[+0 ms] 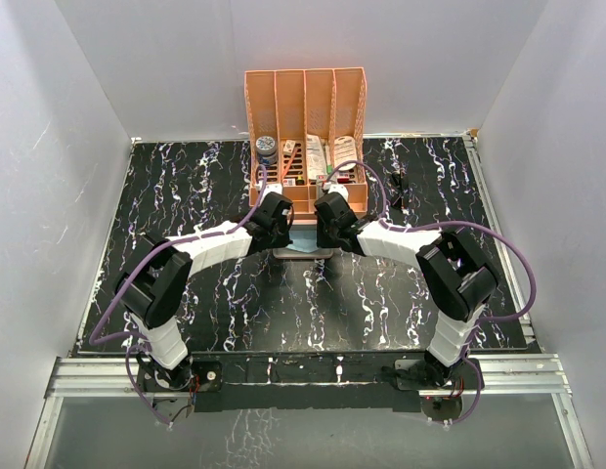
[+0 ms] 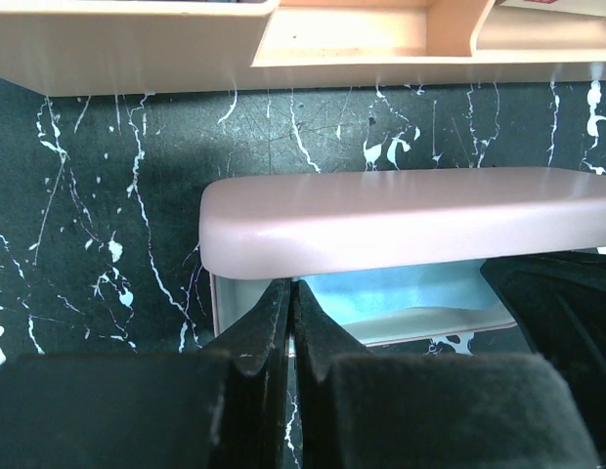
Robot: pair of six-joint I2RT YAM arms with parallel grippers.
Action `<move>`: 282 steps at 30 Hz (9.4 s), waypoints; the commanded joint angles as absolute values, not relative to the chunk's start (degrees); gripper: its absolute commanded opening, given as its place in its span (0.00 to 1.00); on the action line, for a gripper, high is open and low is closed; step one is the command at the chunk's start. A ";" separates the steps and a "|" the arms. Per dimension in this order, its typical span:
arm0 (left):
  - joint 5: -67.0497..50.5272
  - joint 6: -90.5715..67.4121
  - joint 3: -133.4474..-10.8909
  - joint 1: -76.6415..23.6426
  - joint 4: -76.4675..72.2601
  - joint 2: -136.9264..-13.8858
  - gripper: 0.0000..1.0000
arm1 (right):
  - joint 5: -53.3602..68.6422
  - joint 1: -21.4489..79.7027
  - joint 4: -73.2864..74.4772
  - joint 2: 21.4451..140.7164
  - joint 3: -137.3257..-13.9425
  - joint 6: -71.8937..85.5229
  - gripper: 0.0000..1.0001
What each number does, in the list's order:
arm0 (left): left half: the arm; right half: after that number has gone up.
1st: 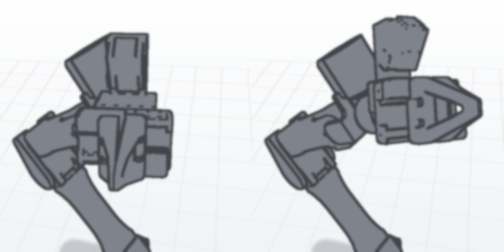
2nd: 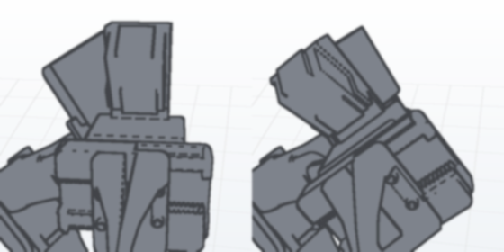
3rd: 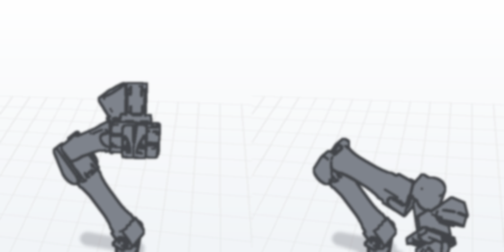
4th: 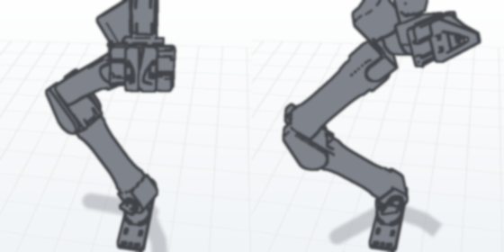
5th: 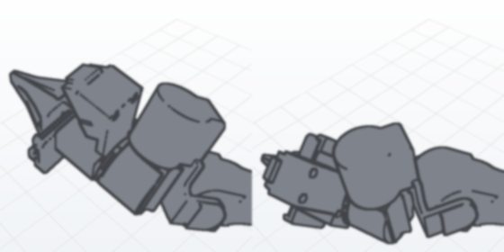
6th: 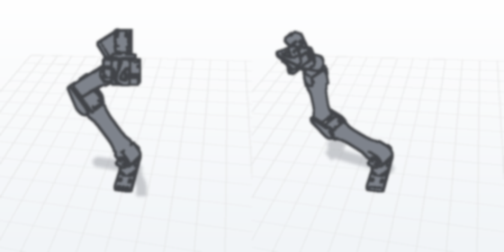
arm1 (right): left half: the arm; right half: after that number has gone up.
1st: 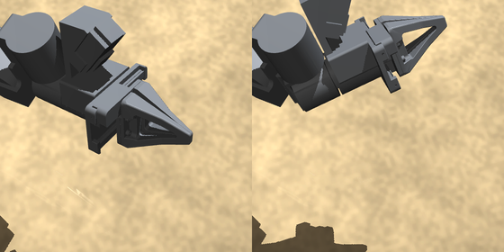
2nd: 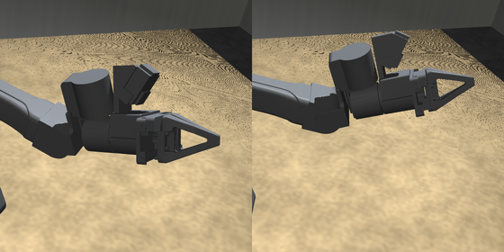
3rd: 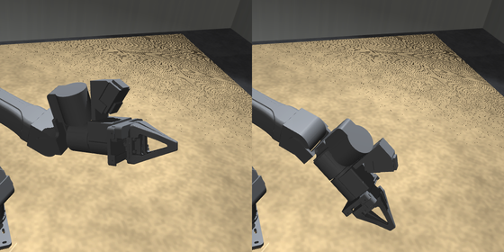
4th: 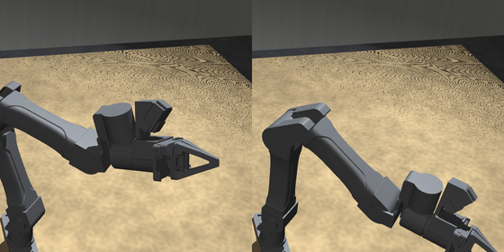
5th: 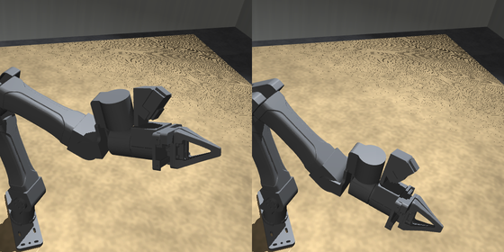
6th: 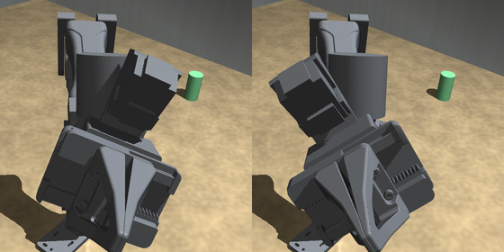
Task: Organize the sunglasses
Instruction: Place the glasses cleaning cloth in the sunglasses case, then adjust the glasses cleaning cloth in the sunglasses case.
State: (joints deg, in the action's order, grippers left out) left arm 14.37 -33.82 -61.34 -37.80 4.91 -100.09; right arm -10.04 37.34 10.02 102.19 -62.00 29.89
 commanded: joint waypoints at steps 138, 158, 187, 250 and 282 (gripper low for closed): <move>13.74 -34.73 -67.18 -35.33 16.85 -104.29 0.14 | -10.34 36.03 11.95 101.04 -62.57 29.49 0.23; 13.75 -33.99 -69.04 -35.64 18.48 -101.13 0.15 | -9.90 36.01 12.72 98.18 -63.81 29.53 0.25; 6.64 -35.39 -63.97 -36.93 4.58 -104.77 0.00 | -5.18 36.07 6.51 103.61 -63.62 30.82 0.00; 12.51 -35.37 -63.93 -37.44 12.10 -105.63 0.00 | -6.74 36.98 10.69 100.12 -55.94 30.28 0.00; 20.27 -37.11 -62.87 -37.48 20.04 -100.06 0.00 | -9.30 36.98 12.71 97.64 -55.37 29.53 0.00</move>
